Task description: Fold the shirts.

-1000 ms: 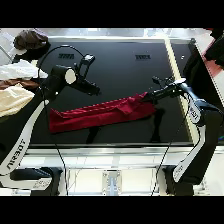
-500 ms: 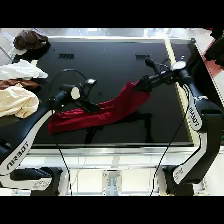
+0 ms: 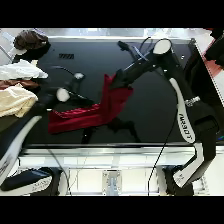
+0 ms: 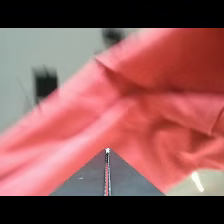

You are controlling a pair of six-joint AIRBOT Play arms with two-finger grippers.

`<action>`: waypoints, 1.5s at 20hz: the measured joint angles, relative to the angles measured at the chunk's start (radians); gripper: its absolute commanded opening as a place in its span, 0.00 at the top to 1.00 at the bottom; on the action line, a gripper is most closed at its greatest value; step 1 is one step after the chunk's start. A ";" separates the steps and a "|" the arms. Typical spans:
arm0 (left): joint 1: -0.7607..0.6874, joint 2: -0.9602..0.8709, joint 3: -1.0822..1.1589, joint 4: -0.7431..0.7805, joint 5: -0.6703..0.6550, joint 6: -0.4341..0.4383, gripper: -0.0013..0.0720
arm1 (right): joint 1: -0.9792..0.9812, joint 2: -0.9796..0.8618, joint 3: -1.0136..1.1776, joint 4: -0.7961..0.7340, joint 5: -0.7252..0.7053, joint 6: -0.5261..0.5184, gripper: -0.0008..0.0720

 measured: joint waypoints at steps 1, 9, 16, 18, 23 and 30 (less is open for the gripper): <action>0.048 0.065 -0.001 0.038 -0.012 0.000 0.96 | 0.039 0.000 0.006 -0.015 -0.032 0.010 0.96; 0.405 0.486 -0.003 0.151 -0.072 0.000 0.96 | 0.437 -0.090 0.018 -0.097 -0.596 0.030 0.08; 0.479 0.554 -0.005 0.161 -0.086 0.000 0.96 | 0.495 -0.092 0.020 -0.362 -0.650 0.053 0.23; 0.483 0.558 -0.005 0.163 -0.086 0.000 0.96 | 0.422 -0.087 0.008 -0.521 -0.513 0.081 0.23; 0.486 0.560 -0.005 0.164 -0.087 0.000 0.96 | 0.188 -0.107 -0.113 -0.542 -0.381 0.164 0.21; 0.486 0.561 -0.006 0.164 -0.087 0.000 0.96 | 0.016 -0.266 -0.192 -0.112 -0.313 0.146 0.15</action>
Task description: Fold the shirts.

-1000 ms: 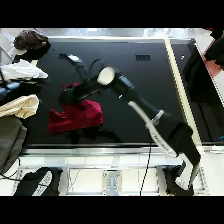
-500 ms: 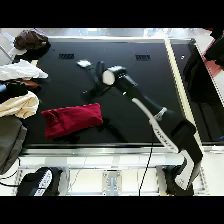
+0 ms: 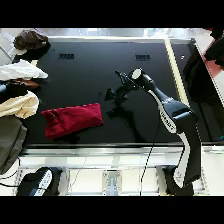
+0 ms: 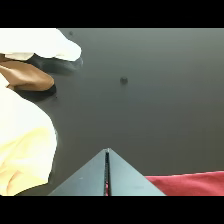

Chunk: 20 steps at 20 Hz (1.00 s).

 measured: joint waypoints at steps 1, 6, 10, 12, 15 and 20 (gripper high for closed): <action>0.000 0.000 0.000 0.000 0.000 0.000 0.96 | -0.001 -0.023 -0.003 0.039 0.008 -0.006 0.15; 0.000 0.000 -0.004 0.000 0.000 0.000 0.96 | 0.056 -0.102 -0.008 0.166 0.015 -0.043 0.15; 0.000 0.000 -0.012 -0.004 -0.009 0.000 0.96 | 0.142 -0.133 -0.006 0.252 0.005 -0.069 0.61; 0.000 0.000 -0.013 -0.005 -0.021 0.000 0.96 | 0.180 -0.138 0.014 0.319 0.010 -0.089 0.96; 0.000 0.000 -0.014 -0.006 -0.030 0.000 0.96 | 0.199 -0.140 0.091 0.346 0.046 -0.114 0.96; 0.000 0.000 -0.014 -0.006 -0.039 0.000 0.96 | 0.090 -0.055 0.196 -0.041 0.132 -0.050 0.96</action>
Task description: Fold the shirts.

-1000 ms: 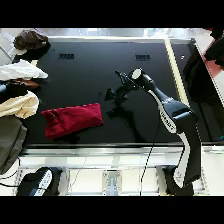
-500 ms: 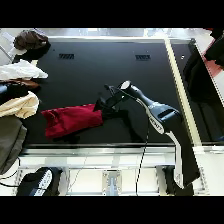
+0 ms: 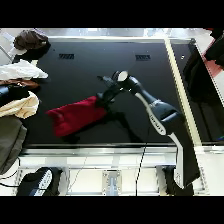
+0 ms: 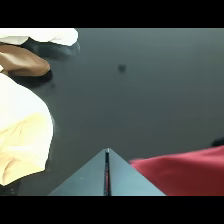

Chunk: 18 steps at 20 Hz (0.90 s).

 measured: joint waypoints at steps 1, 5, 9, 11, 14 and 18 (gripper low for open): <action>0.000 0.000 0.000 0.000 -0.001 0.000 0.96 | -0.046 0.034 0.005 -0.114 0.024 0.022 0.96; 0.000 0.000 0.000 0.000 -0.002 0.000 0.96 | -0.279 0.190 -0.035 -0.426 0.057 0.075 0.96; 0.000 0.000 0.000 0.000 -0.002 0.000 0.96 | -0.541 0.349 -0.118 -0.617 0.077 0.092 0.96; 0.000 0.000 0.000 0.000 -0.003 0.000 0.96 | -0.672 0.433 -0.185 -0.689 0.085 0.094 0.96; 0.000 0.000 0.000 0.000 -0.003 0.000 0.96 | -0.870 0.572 -0.335 -0.747 0.060 0.093 0.96; 0.000 0.000 0.000 -0.001 -0.003 -0.008 0.96 | -1.106 0.777 -0.637 -0.781 -0.035 0.079 0.96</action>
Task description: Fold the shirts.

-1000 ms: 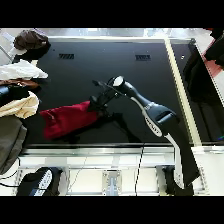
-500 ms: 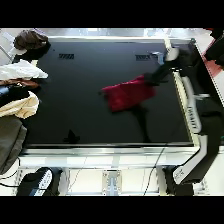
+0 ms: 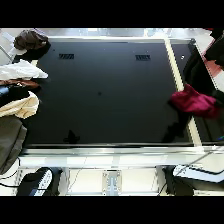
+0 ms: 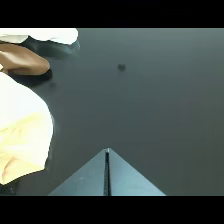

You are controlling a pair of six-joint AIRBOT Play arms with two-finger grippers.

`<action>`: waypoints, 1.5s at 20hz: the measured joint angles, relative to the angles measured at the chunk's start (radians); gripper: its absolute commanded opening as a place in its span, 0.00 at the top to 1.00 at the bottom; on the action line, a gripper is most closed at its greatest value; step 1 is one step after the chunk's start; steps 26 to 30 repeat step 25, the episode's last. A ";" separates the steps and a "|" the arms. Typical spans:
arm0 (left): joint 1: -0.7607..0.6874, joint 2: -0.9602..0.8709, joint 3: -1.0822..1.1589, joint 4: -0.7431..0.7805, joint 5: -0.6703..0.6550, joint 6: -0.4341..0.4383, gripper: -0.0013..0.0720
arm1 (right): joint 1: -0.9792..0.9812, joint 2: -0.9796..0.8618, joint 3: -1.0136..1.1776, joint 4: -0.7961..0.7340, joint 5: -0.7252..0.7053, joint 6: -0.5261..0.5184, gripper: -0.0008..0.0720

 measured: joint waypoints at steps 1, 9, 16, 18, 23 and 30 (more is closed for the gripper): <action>0.000 0.000 0.000 0.000 0.000 -0.004 0.96 | -0.048 0.049 -0.082 -0.003 -0.029 -0.001 0.96; 0.000 0.000 0.000 0.000 0.000 -0.019 0.96 | -0.247 0.316 -0.519 0.002 -0.043 -0.019 0.34; 0.000 0.000 0.000 0.000 0.000 -0.019 0.96 | -0.230 0.534 -0.415 0.474 -0.071 -0.114 0.34; 0.000 0.000 0.000 0.000 0.000 -0.019 0.96 | -0.162 0.598 -0.402 0.688 -0.116 -0.233 0.37; 0.000 0.000 0.000 0.000 0.000 -0.019 0.96 | 0.069 0.666 -0.391 0.853 -0.177 -0.399 0.37; 0.000 0.000 0.000 0.000 0.000 -0.019 0.96 | 0.142 0.674 -0.390 0.852 -0.177 -0.422 0.37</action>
